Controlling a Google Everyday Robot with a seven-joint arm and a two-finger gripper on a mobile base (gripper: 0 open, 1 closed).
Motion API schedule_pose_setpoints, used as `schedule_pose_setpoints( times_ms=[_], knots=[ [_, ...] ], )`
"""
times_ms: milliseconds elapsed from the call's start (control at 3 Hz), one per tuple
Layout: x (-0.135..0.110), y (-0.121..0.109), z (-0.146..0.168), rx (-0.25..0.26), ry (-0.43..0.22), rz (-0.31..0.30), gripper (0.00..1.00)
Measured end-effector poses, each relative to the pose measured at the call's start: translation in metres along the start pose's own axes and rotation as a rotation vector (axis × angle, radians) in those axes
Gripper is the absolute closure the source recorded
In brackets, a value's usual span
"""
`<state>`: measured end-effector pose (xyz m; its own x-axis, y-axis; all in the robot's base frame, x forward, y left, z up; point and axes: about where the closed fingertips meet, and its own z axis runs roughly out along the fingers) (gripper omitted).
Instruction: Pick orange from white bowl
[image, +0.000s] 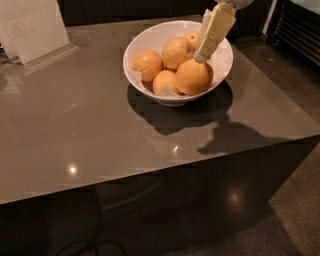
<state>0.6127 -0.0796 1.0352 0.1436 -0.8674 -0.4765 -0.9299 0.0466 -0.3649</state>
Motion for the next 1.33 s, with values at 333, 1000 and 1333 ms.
schedule_pose_setpoints(
  times_ms=[333,1000,1333],
  knots=[
    [0.002,-0.008,0.014,-0.002,-0.033,0.019,0.0],
    [-0.012,-0.024,0.069,-0.089,-0.09,0.018,0.0],
    [-0.013,-0.025,0.07,-0.09,-0.092,0.018,0.0]
  ],
)
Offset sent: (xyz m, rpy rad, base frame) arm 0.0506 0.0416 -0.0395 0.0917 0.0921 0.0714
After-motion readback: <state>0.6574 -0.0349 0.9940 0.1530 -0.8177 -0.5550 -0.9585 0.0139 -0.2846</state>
